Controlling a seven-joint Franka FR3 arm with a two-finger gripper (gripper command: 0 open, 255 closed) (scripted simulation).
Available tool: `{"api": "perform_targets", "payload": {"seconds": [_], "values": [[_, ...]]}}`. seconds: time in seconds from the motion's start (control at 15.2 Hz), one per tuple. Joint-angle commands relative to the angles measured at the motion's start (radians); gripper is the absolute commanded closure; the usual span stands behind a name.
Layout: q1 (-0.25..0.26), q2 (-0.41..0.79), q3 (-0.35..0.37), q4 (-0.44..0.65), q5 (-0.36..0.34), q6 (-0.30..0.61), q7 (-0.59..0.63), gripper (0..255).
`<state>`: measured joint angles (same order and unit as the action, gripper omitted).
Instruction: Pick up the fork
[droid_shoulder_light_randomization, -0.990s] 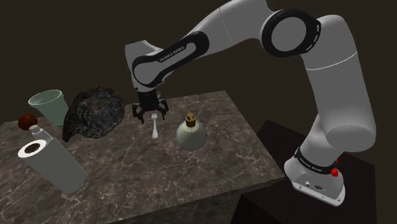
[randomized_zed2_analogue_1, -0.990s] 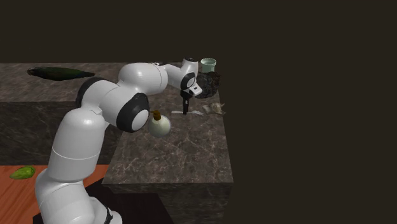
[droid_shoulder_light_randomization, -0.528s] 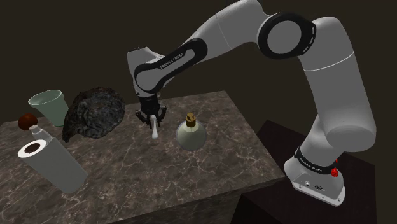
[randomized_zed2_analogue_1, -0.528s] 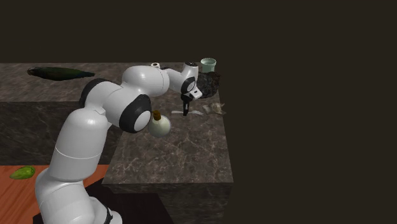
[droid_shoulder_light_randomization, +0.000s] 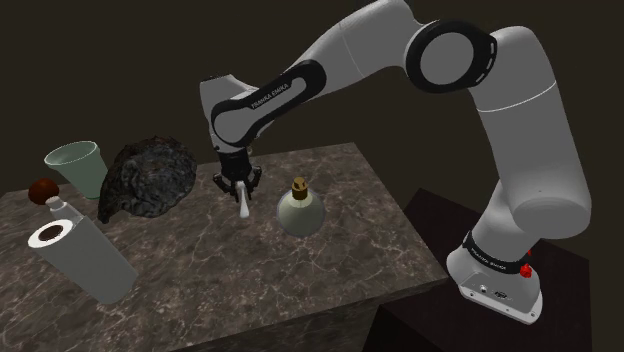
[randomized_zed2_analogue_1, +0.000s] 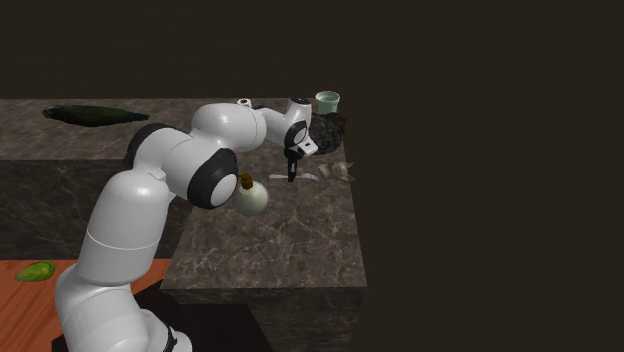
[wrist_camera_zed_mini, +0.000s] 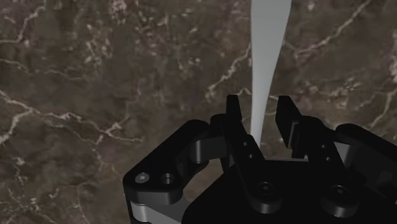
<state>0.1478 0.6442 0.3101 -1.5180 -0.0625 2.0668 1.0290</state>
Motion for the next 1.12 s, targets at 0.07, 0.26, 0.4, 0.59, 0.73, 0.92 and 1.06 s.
{"api": "perform_targets", "payload": {"seconds": [0.07,0.26,0.4,0.59,0.73,0.92,1.06], "values": [[-0.001,-0.012,0.002,0.009,0.002,-0.019,0.000,255],[-0.003,-0.030,0.005,0.021,0.007,-0.049,0.000,255],[-0.004,-0.041,0.007,0.032,0.009,-0.070,0.001,255],[-0.005,-0.057,0.010,0.048,0.013,-0.102,0.002,255],[-0.006,-0.066,0.011,0.061,0.016,-0.123,0.002,255],[-0.006,-0.079,0.014,0.082,0.019,-0.157,0.003,255],[-0.006,-0.079,0.014,0.083,0.019,-0.158,0.003,255]]}}
